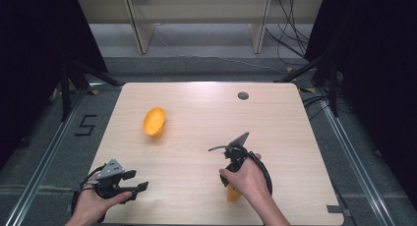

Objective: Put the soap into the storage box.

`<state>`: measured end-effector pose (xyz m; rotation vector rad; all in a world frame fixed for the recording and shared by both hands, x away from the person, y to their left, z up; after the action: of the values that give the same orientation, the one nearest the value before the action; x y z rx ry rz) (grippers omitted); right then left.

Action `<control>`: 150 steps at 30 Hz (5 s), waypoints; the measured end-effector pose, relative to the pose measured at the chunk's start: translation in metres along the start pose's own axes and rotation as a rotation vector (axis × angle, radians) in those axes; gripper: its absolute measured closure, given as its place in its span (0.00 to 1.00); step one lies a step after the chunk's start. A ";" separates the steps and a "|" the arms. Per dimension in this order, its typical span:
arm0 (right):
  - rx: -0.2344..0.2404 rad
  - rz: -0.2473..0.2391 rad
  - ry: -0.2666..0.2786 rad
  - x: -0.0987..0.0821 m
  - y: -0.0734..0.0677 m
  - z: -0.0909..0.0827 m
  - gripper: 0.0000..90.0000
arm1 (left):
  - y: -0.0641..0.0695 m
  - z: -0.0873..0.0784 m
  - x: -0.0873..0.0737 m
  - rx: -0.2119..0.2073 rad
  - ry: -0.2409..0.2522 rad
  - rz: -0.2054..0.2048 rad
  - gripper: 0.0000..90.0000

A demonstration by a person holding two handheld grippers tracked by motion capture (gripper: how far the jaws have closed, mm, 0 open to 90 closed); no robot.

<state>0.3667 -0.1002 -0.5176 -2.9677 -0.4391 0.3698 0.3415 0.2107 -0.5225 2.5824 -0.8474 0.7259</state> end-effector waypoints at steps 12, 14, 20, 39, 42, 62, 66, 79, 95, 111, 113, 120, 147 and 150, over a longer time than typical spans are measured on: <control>-0.048 -0.063 -0.044 0.002 0.004 0.006 0.61 | 0.000 0.001 -0.001 0.002 -0.004 0.008 0.37; -0.109 -0.131 -0.045 0.000 0.010 0.005 0.68 | 0.002 0.002 0.000 -0.012 0.002 0.004 0.37; -0.188 -0.402 -0.061 -0.006 0.021 0.004 0.69 | 0.001 0.001 -0.001 -0.012 -0.007 0.026 0.37; -0.433 -1.175 -0.074 -0.023 0.030 -0.007 0.69 | 0.008 0.004 0.002 -0.034 0.023 0.047 0.37; -0.447 -1.223 -0.062 -0.020 0.030 -0.011 0.69 | 0.010 0.003 0.003 -0.040 0.030 0.066 0.37; -0.437 -1.237 -0.065 -0.019 0.020 -0.028 0.69 | 0.019 0.006 0.010 -0.050 0.092 0.220 0.35; -0.433 -1.250 -0.054 -0.018 0.015 -0.033 0.69 | 0.022 0.005 0.011 -0.068 0.093 0.231 0.34; -0.439 -1.260 -0.061 -0.018 0.004 -0.042 0.69 | 0.032 0.002 0.019 -0.097 0.162 0.268 0.33; -0.443 -1.287 -0.055 -0.013 -0.006 -0.052 0.69 | 0.047 -0.001 0.036 -0.112 0.215 0.340 0.33; -0.450 -1.272 -0.048 -0.010 -0.012 -0.062 0.69 | 0.064 0.008 0.055 -0.152 0.222 0.427 0.32; -0.450 -1.273 -0.052 -0.010 -0.013 -0.063 0.69 | 0.067 0.008 0.056 -0.157 0.221 0.416 0.32; -0.460 -1.312 -0.050 -0.006 -0.018 -0.066 0.69 | 0.071 0.010 0.060 -0.177 0.224 0.408 0.32; -0.461 -1.349 -0.044 0.002 -0.035 -0.070 0.69 | 0.089 0.021 0.081 -0.210 0.227 0.470 0.32; -0.452 -1.309 -0.046 0.000 -0.037 -0.070 0.69 | 0.091 0.022 0.082 -0.208 0.229 0.467 0.31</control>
<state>0.3750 -0.0709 -0.4444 -2.2525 -2.4297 0.1629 0.3497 0.0931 -0.4816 2.0862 -1.3843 0.9769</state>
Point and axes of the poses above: each handheld gripper's, and its own axes: z roughly forward along the jaws, x roughly out of its top, y roughly to its right, the point moved 8 cm from there along z, roughly forward along the jaws, and after that the axes turned 15 degrees about -y, right-handed, at the moved point
